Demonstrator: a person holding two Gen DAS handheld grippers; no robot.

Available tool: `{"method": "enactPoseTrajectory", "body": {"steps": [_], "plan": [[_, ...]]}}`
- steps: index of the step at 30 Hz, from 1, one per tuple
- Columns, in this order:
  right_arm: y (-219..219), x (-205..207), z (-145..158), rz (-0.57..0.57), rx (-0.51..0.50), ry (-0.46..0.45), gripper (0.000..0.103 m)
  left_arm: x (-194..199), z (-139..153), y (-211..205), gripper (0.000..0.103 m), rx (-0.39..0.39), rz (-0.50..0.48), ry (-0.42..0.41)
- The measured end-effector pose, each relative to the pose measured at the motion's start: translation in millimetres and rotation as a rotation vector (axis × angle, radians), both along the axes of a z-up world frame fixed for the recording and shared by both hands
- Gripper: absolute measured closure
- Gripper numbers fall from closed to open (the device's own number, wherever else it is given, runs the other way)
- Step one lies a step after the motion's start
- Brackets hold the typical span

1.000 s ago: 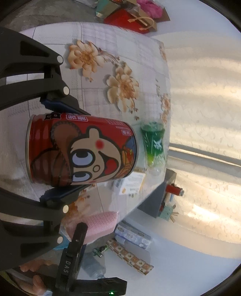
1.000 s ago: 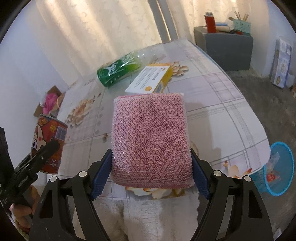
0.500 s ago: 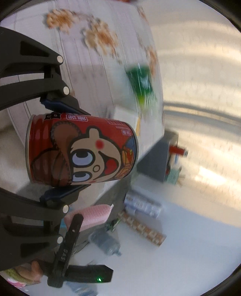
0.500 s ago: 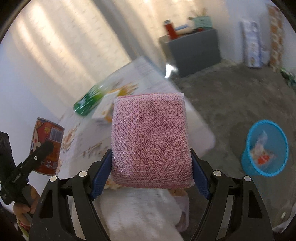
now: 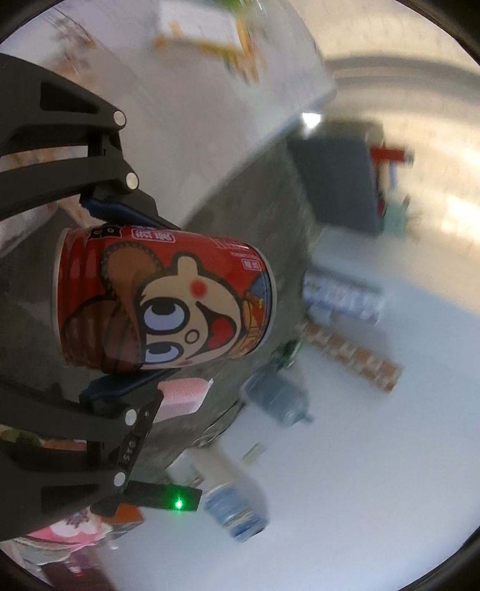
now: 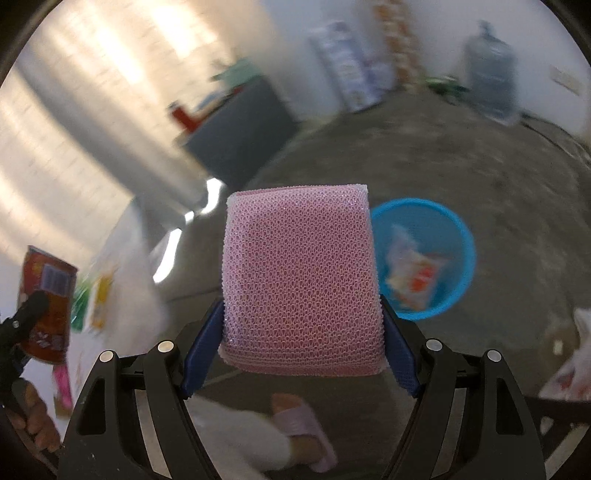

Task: Collect trash
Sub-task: 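Carry the can and sponge in both tools over the blue wastebasket, then open both tools to drop the can and sponge into the wastebasket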

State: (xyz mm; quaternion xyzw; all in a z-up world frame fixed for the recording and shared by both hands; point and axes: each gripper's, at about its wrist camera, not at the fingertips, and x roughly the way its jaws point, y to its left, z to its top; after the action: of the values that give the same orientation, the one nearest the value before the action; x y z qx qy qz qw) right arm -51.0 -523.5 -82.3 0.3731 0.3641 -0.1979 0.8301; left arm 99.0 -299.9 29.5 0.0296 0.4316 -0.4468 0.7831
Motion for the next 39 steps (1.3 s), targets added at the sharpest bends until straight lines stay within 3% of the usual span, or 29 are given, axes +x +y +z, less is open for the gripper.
{"method": "enactPoseTrajectory", "body": {"steps": [6,13,17,21,23,24,26,32,39], "plan": [[-50.2,-26.2,-49.4,-0.137,0.085,0.061,0.029,4.7,-47.3,-97.4,0.039,0.073,-0.119,0.129],[-82.5,-25.6,-105.1,-0.186,0.217,0.097,0.029,12.3,-136.9,-204.1,0.039,0.244,-0.199,0.231],[-97.3,-19.5,-133.2,-0.193,0.278,0.122,0.029,19.1,-177.5,-240.8,0.039,0.311,-0.205,0.286],[-110.2,-12.9,-146.6,-0.215,0.289,0.125,0.028,28.0,-202.9,-273.9,0.039,0.326,-0.212,0.288],[-116.1,-6.0,-153.8,-0.218,0.281,0.119,0.026,34.6,-215.2,-283.3,0.032,0.329,-0.208,0.291],[-118.1,-1.7,-159.9,-0.218,0.275,0.124,0.025,42.3,-221.5,-282.9,0.02,0.33,-0.198,0.287],[-123.9,7.3,-176.6,-0.21,0.263,0.146,0.024,52.3,-232.8,-280.6,0.018,0.33,-0.146,0.266],[-123.8,9.4,-207.1,-0.223,0.259,0.223,0.024,66.7,-237.2,-261.0,0.018,0.3,-0.069,0.324],[-117.7,-11.3,-199.6,-0.262,0.252,0.22,0.024,59.4,-191.2,-235.0,0.018,0.216,-0.066,0.241]]}}
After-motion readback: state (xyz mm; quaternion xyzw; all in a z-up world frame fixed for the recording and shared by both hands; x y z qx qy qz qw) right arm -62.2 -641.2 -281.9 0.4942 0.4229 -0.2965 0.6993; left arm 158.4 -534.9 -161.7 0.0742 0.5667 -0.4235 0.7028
